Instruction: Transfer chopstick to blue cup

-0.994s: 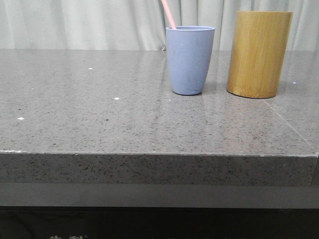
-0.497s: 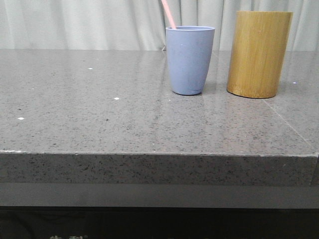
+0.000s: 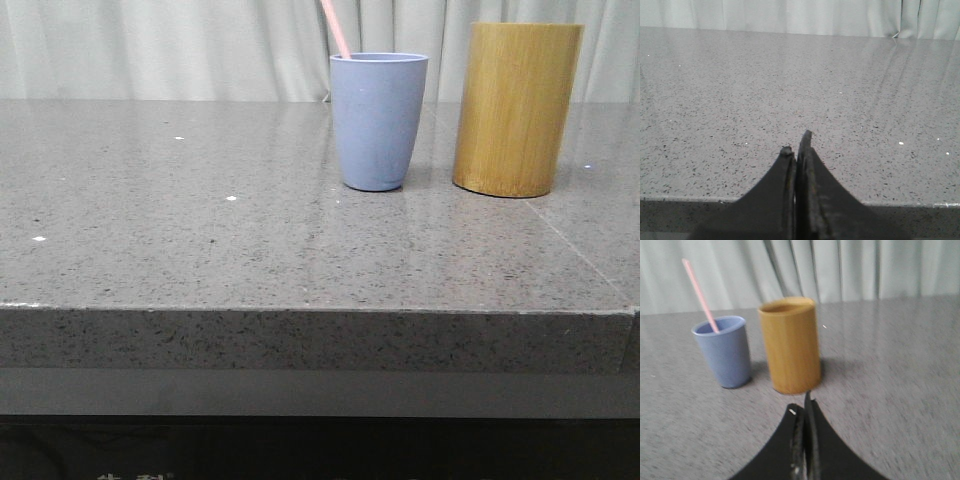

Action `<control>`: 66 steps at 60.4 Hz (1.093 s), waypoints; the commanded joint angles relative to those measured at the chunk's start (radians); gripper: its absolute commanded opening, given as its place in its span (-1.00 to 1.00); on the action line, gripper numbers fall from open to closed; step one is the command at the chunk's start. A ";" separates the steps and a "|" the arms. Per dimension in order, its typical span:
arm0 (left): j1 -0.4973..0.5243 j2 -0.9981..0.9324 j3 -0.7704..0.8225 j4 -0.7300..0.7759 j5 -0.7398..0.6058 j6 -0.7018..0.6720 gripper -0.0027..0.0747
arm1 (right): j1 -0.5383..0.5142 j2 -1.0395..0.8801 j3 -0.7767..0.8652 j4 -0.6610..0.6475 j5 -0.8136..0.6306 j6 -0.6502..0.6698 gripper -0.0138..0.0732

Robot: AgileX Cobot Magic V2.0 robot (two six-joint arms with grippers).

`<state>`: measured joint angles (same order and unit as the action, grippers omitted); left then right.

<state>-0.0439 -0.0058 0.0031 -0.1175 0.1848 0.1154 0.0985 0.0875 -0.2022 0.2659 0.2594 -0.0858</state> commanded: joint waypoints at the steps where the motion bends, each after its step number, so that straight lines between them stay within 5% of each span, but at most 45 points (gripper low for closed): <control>1: 0.000 -0.025 0.004 -0.012 -0.087 -0.006 -0.98 | -0.045 -0.027 0.039 0.009 -0.092 0.033 -0.84; 19: 0.000 -0.023 0.004 -0.012 -0.087 -0.006 -0.98 | -0.116 -0.118 0.228 0.001 -0.142 0.061 -0.84; 66: 0.000 -0.023 0.004 -0.012 -0.087 -0.006 -0.98 | -0.116 -0.118 0.226 -0.010 -0.136 0.061 -0.84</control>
<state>-0.0439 -0.0058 0.0031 -0.1175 0.1827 0.1154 -0.0107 -0.0087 0.0272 0.2622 0.2108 -0.0237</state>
